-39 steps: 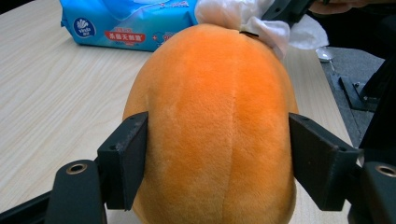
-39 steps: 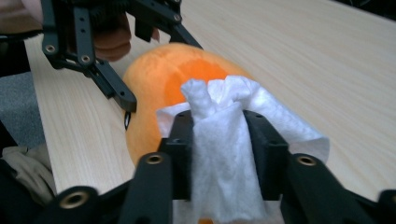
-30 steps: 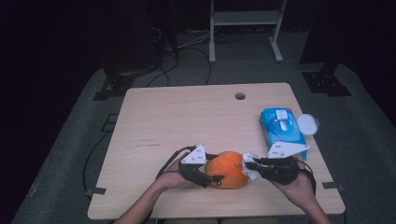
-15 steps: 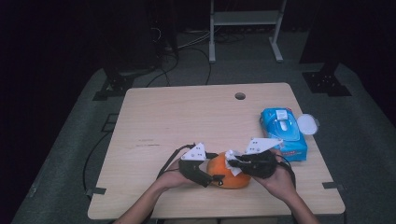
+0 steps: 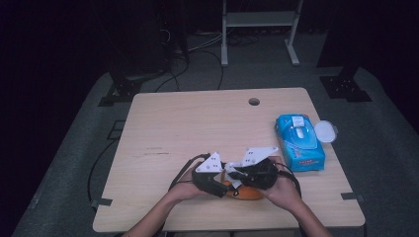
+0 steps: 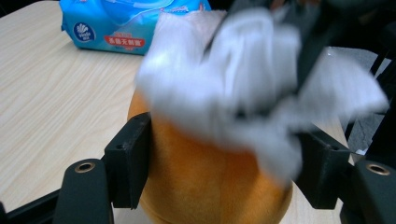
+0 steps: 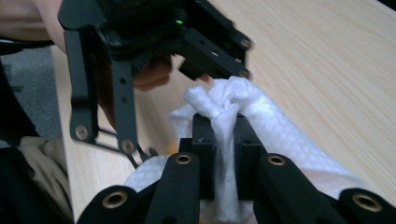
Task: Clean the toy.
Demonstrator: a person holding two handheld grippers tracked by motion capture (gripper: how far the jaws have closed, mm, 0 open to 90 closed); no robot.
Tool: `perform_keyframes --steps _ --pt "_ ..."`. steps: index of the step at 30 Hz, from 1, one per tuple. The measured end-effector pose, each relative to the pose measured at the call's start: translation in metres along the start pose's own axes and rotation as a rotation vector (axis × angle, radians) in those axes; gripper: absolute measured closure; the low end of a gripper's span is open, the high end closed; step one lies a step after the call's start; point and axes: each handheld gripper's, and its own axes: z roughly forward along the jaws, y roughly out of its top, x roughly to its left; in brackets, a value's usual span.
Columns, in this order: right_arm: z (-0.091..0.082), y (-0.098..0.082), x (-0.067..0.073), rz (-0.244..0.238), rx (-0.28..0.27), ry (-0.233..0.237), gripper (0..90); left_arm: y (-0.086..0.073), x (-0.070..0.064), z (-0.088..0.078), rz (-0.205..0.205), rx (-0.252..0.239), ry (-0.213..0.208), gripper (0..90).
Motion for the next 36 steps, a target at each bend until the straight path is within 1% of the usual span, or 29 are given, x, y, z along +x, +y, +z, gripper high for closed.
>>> perform_keyframes --steps 1,2,4,6,7,8,9,10,11,12,13,14,15,16,18,19,20,21,22,23,25,27,28,29,30,32,34,35,36 --pt "-0.007 -0.004 -0.004 0.018 -0.002 -0.02 82.1 -0.001 0.001 0.0 -0.005 0.001 -0.001 29.3" --pt "-0.007 -0.004 -0.004 0.018 -0.002 -0.02 82.1 -0.002 0.001 -0.001 -0.004 0.001 -0.002 29.3" --pt "-0.017 -0.009 -0.01 0.039 -0.009 -0.044 82.1 -0.002 0.001 0.0 -0.003 -0.002 -0.002 28.7" --pt "-0.023 -0.012 -0.012 0.055 -0.01 -0.057 82.1 0.001 0.0 0.003 0.007 0.0 0.0 27.6" --pt "-0.023 -0.012 -0.011 0.054 -0.01 -0.064 82.1 0.003 -0.001 0.004 0.014 0.011 0.003 26.7" --pt "-0.019 -0.009 -0.006 0.041 -0.018 -0.058 82.0 0.004 -0.002 0.006 0.02 0.017 0.001 25.5" --pt "-0.019 -0.009 -0.006 0.041 -0.018 -0.058 82.0 0.004 -0.003 0.007 0.023 0.014 -0.001 25.5" --pt "-0.015 -0.007 -0.002 0.038 -0.021 -0.039 82.0 0.004 -0.003 0.007 0.028 0.02 -0.003 25.6" --pt "-0.009 -0.005 0.001 0.026 -0.014 -0.031 82.0 0.003 -0.003 0.007 0.033 0.026 -0.001 25.6" --pt "-0.005 -0.004 0.004 0.007 -0.003 -0.034 82.0 0.001 -0.003 0.006 0.035 0.029 0.002 25.6" --pt "-0.003 -0.004 0.004 0.001 0.004 -0.034 82.0 -0.001 -0.002 0.005 0.029 0.022 -0.001 25.8" --pt "-0.005 -0.005 0.001 0.017 -0.002 -0.026 82.0 -0.003 -0.001 0.003 0.024 0.019 -0.002 26.0" --pt "-0.009 -0.007 -0.002 0.025 -0.002 -0.036 82.0 -0.004 0.0 0.002 0.025 0.025 0.0 26.0" --pt "-0.009 -0.007 -0.002 0.025 -0.002 -0.036 82.0 -0.006 0.001 0.001 0.03 0.029 -0.002 26.0" --pt "-0.02 -0.013 -0.01 0.048 -0.014 -0.058 82.0 -0.009 0.002 -0.001 0.022 0.029 -0.008 26.0" --pt "-0.033 -0.023 -0.019 0.079 -0.02 -0.081 81.9 -0.01 0.003 -0.002 0.022 0.028 -0.009 25.9" --pt "-0.033 -0.023 -0.019 0.079 -0.02 -0.081 81.9 -0.011 0.004 -0.003 0.024 0.038 -0.011 25.9" --pt "-0.039 -0.029 -0.023 0.093 -0.013 -0.105 81.9 -0.012 0.004 -0.003 0.012 0.034 -0.012 25.9" --pt "-0.048 -0.041 -0.029 0.139 -0.012 -0.116 81.9 -0.013 0.005 -0.003 0.002 0.03 -0.015 25.4" --pt "-0.048 -0.041 -0.029 0.139 -0.012 -0.116 81.9 -0.013 0.005 -0.003 -0.002 0.029 -0.018 25.4" --pt "-0.051 -0.052 -0.03 0.167 -0.028 -0.093 81.9 -0.011 0.005 -0.002 0.01 0.032 -0.03 22.9" --pt "-0.051 -0.056 -0.026 0.168 -0.038 -0.082 81.9 -0.006 0.004 -0.002 0.012 0.048 -0.038 17.9" --pt "-0.048 -0.059 -0.024 0.159 -0.057 -0.066 81.9 -0.003 0.004 -0.003 0.01 0.045 -0.035 13.9" --pt "-0.048 -0.059 -0.024 0.159 -0.057 -0.066 81.9 0.0 0.004 -0.003 0.001 0.024 -0.038 13.9" --pt "-0.047 -0.059 -0.022 0.161 -0.062 -0.052 81.9 0.002 0.004 -0.005 -0.006 0.005 -0.041 13.1" --pt "-0.044 -0.059 -0.019 0.144 -0.058 -0.027 81.9 0.007 0.004 -0.005 -0.001 -0.01 -0.039 12.5" --pt "-0.042 -0.056 -0.015 0.123 -0.049 -0.015 81.9 0.005 0.003 -0.001 0.009 0.024 -0.04 11.9" --pt "-0.041 -0.055 -0.014 0.111 -0.039 -0.01 81.8 0.002 0.003 0.003 0.001 0.035 -0.053 11.2" --pt "-0.041 -0.055 -0.013 0.108 -0.033 -0.004 81.7 -0.001 0.002 0.005 -0.013 0.034 -0.066 10.9"
